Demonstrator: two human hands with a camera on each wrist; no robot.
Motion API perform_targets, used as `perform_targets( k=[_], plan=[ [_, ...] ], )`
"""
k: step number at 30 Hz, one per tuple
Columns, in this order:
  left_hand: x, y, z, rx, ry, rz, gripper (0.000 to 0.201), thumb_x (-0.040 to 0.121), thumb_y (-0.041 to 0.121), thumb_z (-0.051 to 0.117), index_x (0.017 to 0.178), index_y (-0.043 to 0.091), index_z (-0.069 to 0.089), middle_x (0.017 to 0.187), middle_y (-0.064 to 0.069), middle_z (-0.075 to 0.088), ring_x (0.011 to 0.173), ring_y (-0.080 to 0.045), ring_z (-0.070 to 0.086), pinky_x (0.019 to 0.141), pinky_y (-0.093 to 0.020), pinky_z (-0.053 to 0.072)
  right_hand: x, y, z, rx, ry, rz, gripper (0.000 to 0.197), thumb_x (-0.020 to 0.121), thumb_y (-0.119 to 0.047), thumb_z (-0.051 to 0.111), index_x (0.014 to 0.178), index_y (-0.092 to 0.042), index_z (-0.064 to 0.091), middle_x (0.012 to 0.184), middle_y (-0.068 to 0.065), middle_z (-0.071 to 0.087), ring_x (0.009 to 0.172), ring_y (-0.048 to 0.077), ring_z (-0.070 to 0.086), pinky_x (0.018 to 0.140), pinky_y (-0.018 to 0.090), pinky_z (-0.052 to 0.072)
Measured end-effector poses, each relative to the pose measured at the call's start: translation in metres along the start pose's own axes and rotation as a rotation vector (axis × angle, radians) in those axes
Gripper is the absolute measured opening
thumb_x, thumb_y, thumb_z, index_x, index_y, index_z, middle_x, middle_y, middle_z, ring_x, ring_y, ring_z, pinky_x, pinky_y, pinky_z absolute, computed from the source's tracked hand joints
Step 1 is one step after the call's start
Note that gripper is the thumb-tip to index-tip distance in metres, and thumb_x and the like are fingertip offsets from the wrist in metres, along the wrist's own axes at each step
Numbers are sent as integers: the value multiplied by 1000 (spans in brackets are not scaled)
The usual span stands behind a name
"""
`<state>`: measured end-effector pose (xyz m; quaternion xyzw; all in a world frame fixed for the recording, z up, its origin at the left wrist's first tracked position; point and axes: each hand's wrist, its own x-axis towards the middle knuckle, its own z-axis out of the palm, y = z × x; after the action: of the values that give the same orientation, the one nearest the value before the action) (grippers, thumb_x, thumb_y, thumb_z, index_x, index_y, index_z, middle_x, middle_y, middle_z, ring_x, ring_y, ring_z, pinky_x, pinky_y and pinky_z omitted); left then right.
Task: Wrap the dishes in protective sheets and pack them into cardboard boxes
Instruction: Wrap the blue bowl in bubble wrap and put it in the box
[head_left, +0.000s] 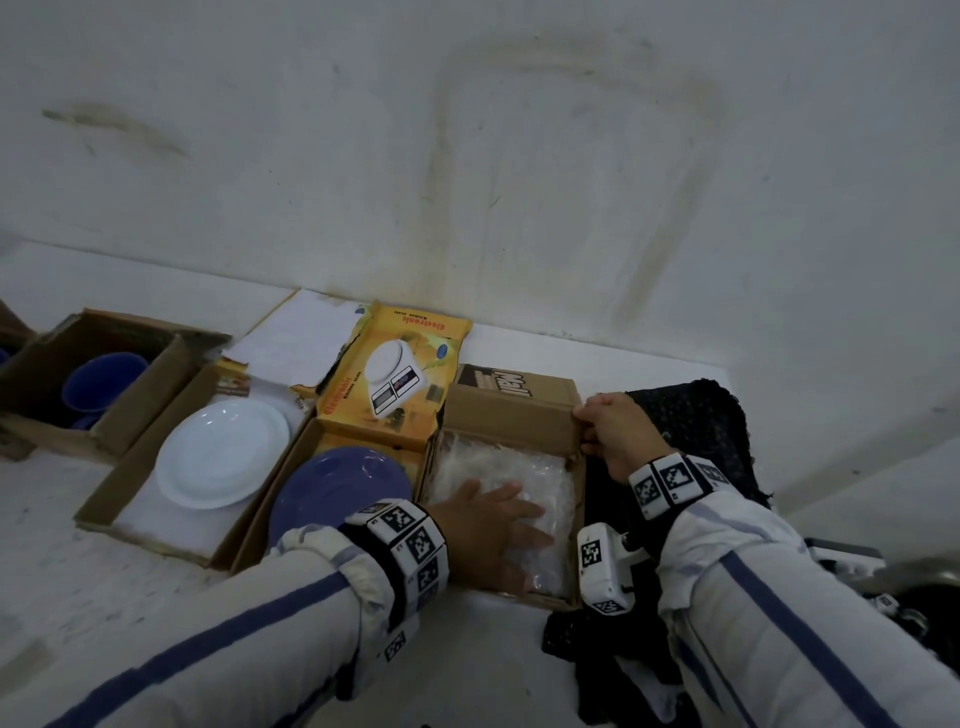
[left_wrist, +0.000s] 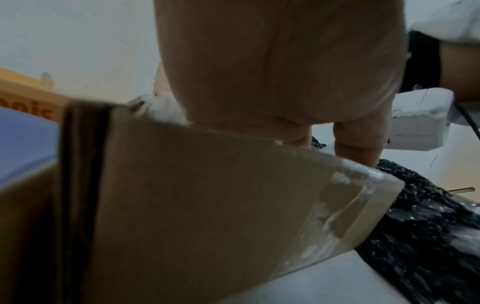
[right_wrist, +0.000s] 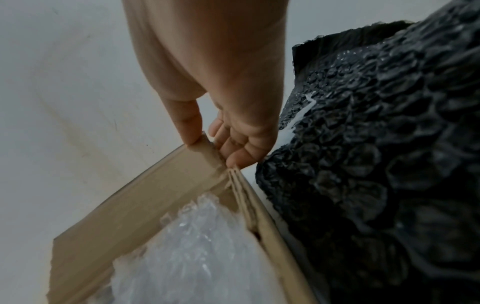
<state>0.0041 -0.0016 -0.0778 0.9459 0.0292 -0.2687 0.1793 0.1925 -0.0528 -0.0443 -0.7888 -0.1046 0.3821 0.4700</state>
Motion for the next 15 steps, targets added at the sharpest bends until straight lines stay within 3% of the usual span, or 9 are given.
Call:
perform_targets(
  k=[4, 7, 11, 15],
  plan=[
    [1, -1, 1, 9, 0, -2, 60, 94, 56, 39, 148, 40, 20, 160, 9, 3, 147, -20, -11, 116, -56, -4, -2, -2, -2, 42, -19, 13, 6, 89, -16, 52, 83, -16, 53, 81, 4, 50, 69, 16, 45, 58, 28, 42],
    [2, -1, 1, -8, -20, -1, 60, 94, 56, 39, 148, 40, 19, 160, 9, 2, 147, -19, -13, 115, -56, -6, 1, 3, -3, 28, -7, 4, 14, 92, -26, 55, 83, -16, 54, 81, 5, 52, 68, 16, 46, 54, 27, 39],
    [4, -2, 3, -7, -35, -2, 59, 94, 55, 40, 147, 43, 18, 160, 10, 1, 147, -20, -13, 115, -58, -6, 5, 3, -2, 41, 10, -28, 21, 89, 0, 52, 81, -19, 48, 83, 8, 54, 61, 18, 44, 47, 28, 31],
    [6, -2, 5, -15, -28, -9, 60, 93, 56, 41, 147, 43, 19, 160, 11, 2, 147, -20, -13, 114, -56, -9, -3, -4, -5, 31, 32, -36, 30, 83, 1, 59, 106, -12, 47, 100, 12, 57, 78, 23, 55, 48, 28, 40]
  ],
)
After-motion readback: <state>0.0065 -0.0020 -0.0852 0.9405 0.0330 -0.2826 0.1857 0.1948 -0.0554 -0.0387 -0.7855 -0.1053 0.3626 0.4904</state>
